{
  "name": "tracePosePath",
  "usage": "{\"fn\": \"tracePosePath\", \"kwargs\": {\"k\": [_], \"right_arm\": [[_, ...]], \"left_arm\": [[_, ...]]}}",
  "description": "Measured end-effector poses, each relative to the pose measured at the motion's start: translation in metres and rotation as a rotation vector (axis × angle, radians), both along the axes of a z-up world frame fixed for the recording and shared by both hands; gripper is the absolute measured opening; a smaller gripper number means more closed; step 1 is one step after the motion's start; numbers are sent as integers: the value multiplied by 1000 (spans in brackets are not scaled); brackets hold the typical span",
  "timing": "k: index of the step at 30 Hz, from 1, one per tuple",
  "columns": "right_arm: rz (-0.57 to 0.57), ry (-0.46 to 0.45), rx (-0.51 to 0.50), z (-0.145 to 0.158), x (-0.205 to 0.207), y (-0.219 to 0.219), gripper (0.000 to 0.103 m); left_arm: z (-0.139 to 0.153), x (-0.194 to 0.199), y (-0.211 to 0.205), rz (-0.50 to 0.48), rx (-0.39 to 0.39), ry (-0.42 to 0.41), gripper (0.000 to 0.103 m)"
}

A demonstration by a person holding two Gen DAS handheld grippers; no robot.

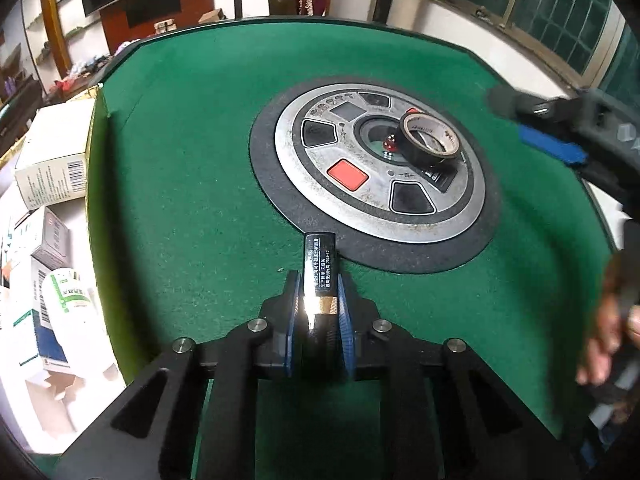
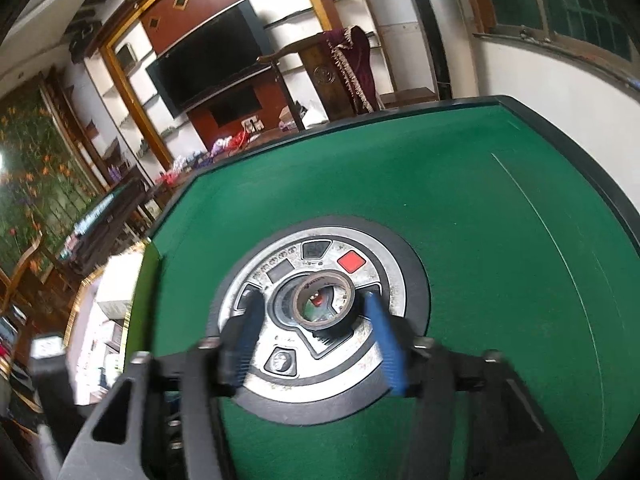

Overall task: Organize objects
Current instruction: 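Grasp the black gold-banded tube with the left tool while the right tool grasps the tape roll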

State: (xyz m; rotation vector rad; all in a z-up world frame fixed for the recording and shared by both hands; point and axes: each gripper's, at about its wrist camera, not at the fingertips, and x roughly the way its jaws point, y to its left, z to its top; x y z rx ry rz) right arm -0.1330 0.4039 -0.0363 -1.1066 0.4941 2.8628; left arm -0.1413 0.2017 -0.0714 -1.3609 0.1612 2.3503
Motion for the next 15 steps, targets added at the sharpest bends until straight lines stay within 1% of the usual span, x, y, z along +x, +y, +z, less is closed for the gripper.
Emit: {"fn": "tracePosePath", "kwargs": {"k": [1,3,6,8,9,12,13,15], "right_arm": [[26,-10,22,-4,-8,-5,69],[37,-34,62,-9,-19,-10,69],[70,-85,149,-20,-35,-21,69],[70,-115,217,-30,-42,-27,69],[66,-129,234,-35,-45,-29,69],[80,-162,232,-49,-53,-28,69],[77,-157,227,-52,-53,-26,68],[72,-158,248,-53,-53,-27,59]], "left_arm": [[0,0,0,-3,0,4,17],[0,2,1,-10,-6,17,17],[0,4,1,-21,-2,22,17],[-3,1,1,-19,14,15,17],[-2,2,1,-22,10,18,17],[-5,2,7,-22,-10,34,17],[-6,0,10,-24,-15,38,17],[-6,0,10,-20,-12,40,17]]}}
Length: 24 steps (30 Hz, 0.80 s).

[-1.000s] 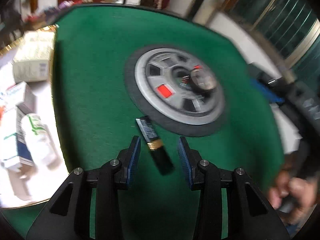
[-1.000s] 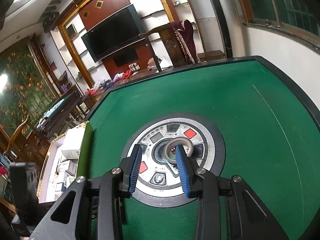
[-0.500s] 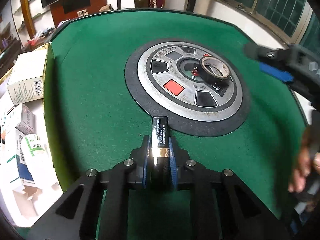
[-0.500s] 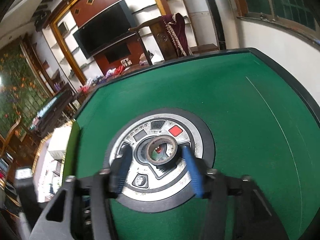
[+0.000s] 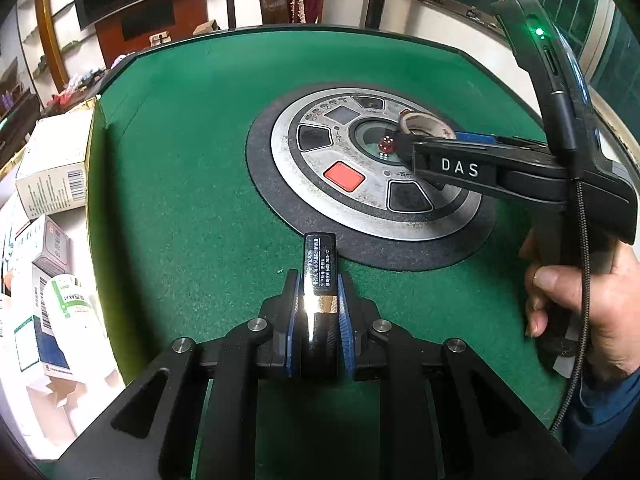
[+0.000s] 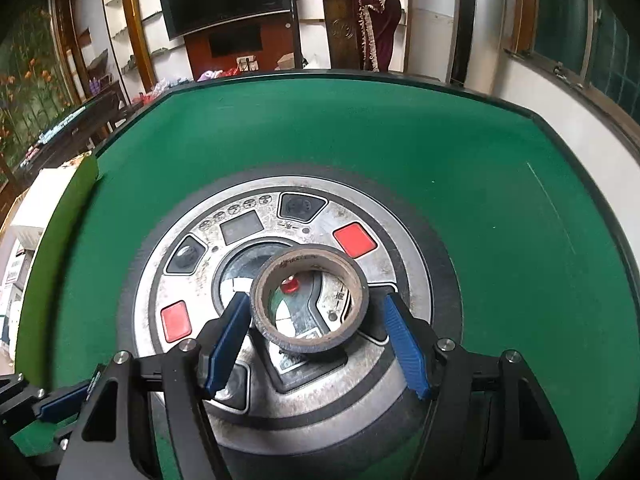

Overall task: Organize objects
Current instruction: 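Lift the black tube with the left tool while the right tool lifts the tape roll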

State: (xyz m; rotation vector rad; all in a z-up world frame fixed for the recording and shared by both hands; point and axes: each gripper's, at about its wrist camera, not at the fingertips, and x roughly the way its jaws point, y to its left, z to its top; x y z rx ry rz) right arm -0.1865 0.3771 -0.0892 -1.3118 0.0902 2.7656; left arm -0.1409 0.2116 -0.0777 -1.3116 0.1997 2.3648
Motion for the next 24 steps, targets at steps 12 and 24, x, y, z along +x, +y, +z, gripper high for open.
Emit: {"fn": "tracePosePath", "kwargs": {"k": [12,24], "right_arm": [[-10,79,-57,25,29,-2,59],[20,128,-84,38,36,-15,59]], "left_arm": [[10,1,-9,-11,67,7,17],[25,10,-16,-14,107,46,17]]}}
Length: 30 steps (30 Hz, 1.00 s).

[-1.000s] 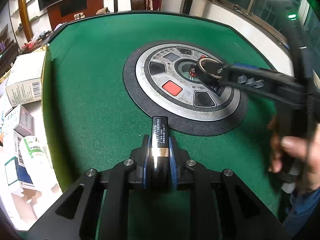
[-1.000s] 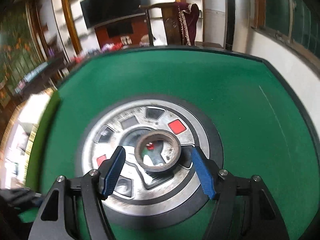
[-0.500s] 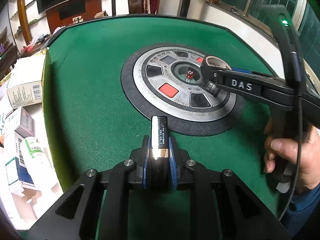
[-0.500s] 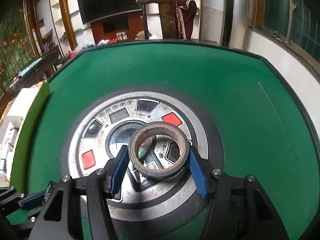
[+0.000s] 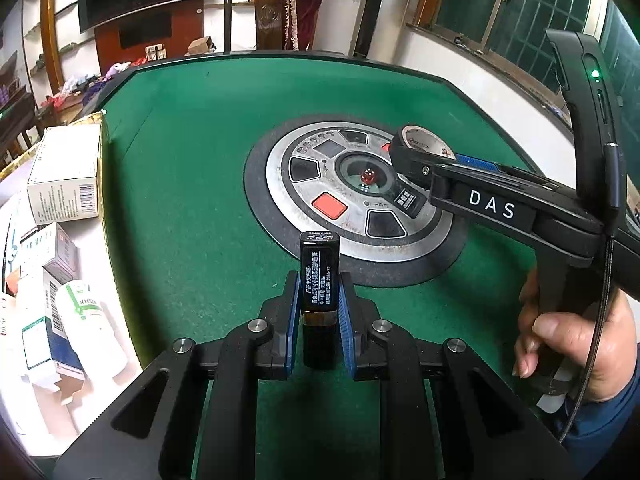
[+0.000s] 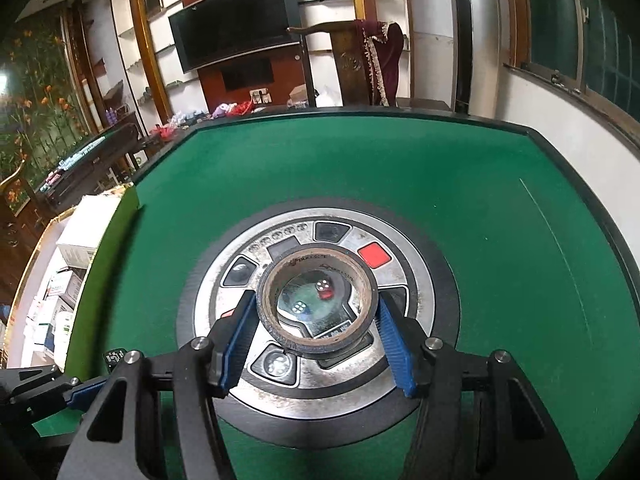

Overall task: Organize objects
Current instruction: 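Lift the black tube with the left tool while the right tool lifts the tape roll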

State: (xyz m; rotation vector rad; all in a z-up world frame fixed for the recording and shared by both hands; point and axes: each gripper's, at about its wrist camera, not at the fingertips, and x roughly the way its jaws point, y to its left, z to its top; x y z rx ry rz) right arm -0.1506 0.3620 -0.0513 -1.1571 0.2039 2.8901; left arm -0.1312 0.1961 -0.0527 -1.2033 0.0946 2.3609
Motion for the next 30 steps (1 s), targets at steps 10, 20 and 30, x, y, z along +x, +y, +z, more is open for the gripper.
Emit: {"fn": "tracePosePath", "kwargs": {"k": [10,20,30], "right_arm": [[16,24,10,5,3,-6,59],[36,49,25,12,8,-15,59],[66,83,20,22,17,-28,59]], "left_arm": [[6,3,-3,0,18,16,17],[18,8,-11,9,40,50,17],[35,15,-23,24,54,103,17]]}}
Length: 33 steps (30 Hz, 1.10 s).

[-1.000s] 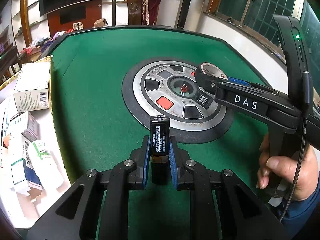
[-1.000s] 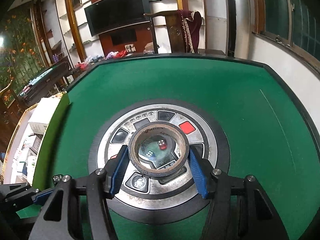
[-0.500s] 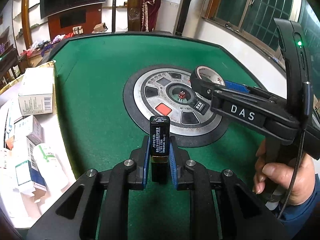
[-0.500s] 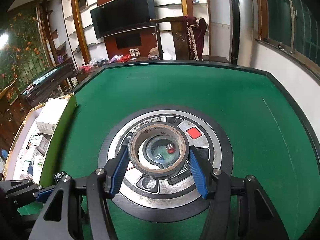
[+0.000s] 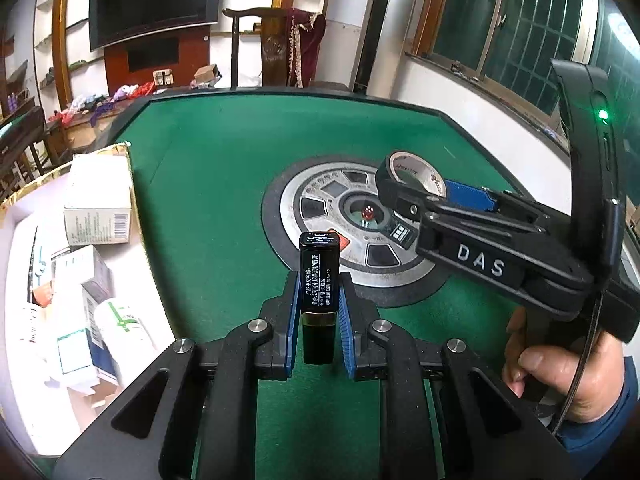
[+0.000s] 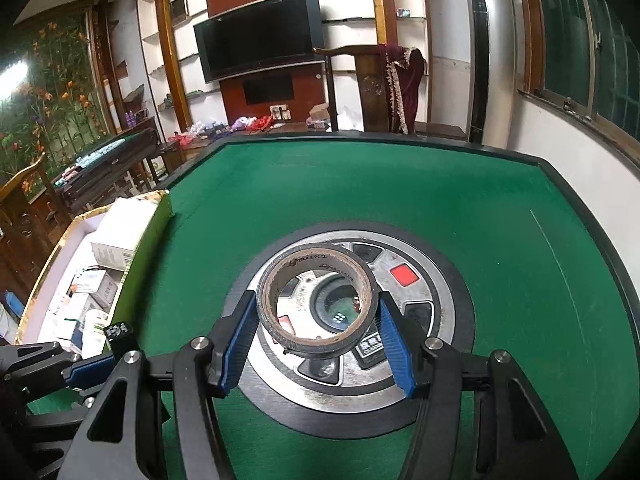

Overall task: Organize objects
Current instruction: 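Lift the black tube with the left tool while the right tool lifts the tape roll, then carry the black tube with the left tool while the right tool carries the tape roll to the tray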

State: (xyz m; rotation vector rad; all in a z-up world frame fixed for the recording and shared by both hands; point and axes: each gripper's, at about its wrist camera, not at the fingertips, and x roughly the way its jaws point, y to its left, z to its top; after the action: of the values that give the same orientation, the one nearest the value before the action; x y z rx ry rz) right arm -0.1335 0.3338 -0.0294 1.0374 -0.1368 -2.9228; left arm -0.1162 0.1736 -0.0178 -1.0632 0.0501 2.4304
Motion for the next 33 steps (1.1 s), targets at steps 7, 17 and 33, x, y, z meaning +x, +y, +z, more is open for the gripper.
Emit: {"fn": "tracePosePath", "kwargs": {"k": [7,17,33], "right_arm": [[45,38,12,12,10,-19,59],[95,83,12,23,23,-43,59],[311,48,-26,12,41,-129,59]], "left_arm": [[13,2,-14,17,31,29,17],[35,2,-54,87,107,85,17],[35,-15,-148,258,148,89,17]]}}
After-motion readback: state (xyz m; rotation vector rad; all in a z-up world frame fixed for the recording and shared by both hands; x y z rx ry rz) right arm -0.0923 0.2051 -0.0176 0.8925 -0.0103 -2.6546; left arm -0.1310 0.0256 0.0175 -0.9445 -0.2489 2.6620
